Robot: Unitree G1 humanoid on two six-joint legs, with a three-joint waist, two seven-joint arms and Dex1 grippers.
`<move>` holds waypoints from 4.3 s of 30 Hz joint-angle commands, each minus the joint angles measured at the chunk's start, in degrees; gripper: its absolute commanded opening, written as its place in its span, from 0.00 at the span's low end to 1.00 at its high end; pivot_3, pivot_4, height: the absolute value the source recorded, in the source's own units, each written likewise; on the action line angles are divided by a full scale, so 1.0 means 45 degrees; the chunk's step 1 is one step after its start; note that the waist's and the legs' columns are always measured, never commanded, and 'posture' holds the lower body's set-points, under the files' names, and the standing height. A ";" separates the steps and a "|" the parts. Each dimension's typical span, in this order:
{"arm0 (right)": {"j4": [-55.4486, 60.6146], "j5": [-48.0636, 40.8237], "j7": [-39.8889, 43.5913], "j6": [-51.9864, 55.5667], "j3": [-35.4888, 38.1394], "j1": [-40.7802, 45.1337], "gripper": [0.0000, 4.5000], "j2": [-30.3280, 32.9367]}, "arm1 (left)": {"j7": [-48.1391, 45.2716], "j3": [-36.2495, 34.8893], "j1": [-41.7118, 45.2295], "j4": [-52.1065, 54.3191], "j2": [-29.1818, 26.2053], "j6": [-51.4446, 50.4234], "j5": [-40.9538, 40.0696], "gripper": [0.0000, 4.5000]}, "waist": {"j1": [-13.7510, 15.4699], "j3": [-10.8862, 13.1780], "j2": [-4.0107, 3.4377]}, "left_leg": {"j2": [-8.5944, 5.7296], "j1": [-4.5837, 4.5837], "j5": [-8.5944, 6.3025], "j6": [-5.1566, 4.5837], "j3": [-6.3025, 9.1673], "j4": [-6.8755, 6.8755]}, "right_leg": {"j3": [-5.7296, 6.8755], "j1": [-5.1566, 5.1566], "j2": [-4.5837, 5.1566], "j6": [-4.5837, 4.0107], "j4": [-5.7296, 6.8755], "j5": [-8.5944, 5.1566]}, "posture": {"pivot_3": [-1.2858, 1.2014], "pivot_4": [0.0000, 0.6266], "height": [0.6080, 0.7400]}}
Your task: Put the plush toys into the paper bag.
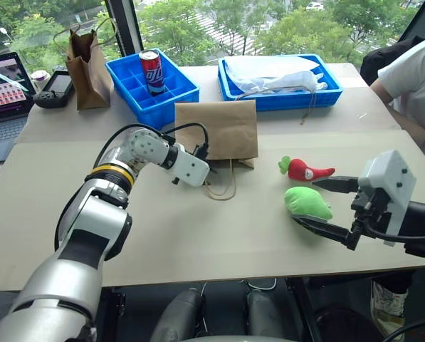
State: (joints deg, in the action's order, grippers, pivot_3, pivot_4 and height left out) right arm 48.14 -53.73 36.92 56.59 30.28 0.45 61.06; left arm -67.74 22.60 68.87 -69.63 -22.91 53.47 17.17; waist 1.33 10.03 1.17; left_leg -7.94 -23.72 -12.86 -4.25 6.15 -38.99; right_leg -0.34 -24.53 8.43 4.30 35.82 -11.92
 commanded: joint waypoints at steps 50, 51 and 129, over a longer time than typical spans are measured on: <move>-1.3967 1.0726 -0.2596 -0.9659 -1.0449 0.5606 0.01 -1.0755 | -0.0065 -0.4792 -0.3457 1.5553 -0.2403 -2.3428 -1.0832 0.00 | -0.0628 -0.0011 -0.0008 | 0.0185 0.0136 0.0106 0.0250 -0.0042 0.0130 | -0.0125 -0.0096 -0.0269 -0.0174 0.0091 0.0107 | 0.52 0.24 1.00; -1.3942 1.0803 -0.2505 -0.9647 -1.0480 0.5556 0.01 -1.0770 | 0.0107 -0.4941 -0.3335 1.5296 -0.2493 -2.3378 -1.0781 0.00 | -0.0620 -0.0011 -0.0008 | 0.0191 0.0144 0.0107 0.0251 -0.0042 0.0131 | -0.0125 -0.0096 -0.0275 -0.0179 0.0088 0.0110 | 0.52 0.24 1.00; -0.7775 1.2003 0.0860 -0.8052 -1.1720 0.8586 0.00 -0.6456 | 0.0306 -0.4453 -0.2618 1.4431 -0.1786 -2.5474 -1.2598 0.00 | -0.0475 -0.0033 0.0011 | 0.0173 0.0050 0.0110 0.0249 -0.0088 0.0073 | -0.0113 -0.0143 -0.0231 -0.0183 0.0074 0.0115 | 0.52 0.24 1.00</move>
State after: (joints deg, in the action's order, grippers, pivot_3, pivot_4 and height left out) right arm 13.61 -2.68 41.40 25.89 -21.79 37.63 32.42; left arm -65.95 3.44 56.30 -6.64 -30.57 -60.52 -38.25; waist -0.81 9.88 1.22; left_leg -7.16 -23.49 -12.36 -3.12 5.76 -38.66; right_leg -0.84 -25.18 7.38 3.48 36.17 -11.40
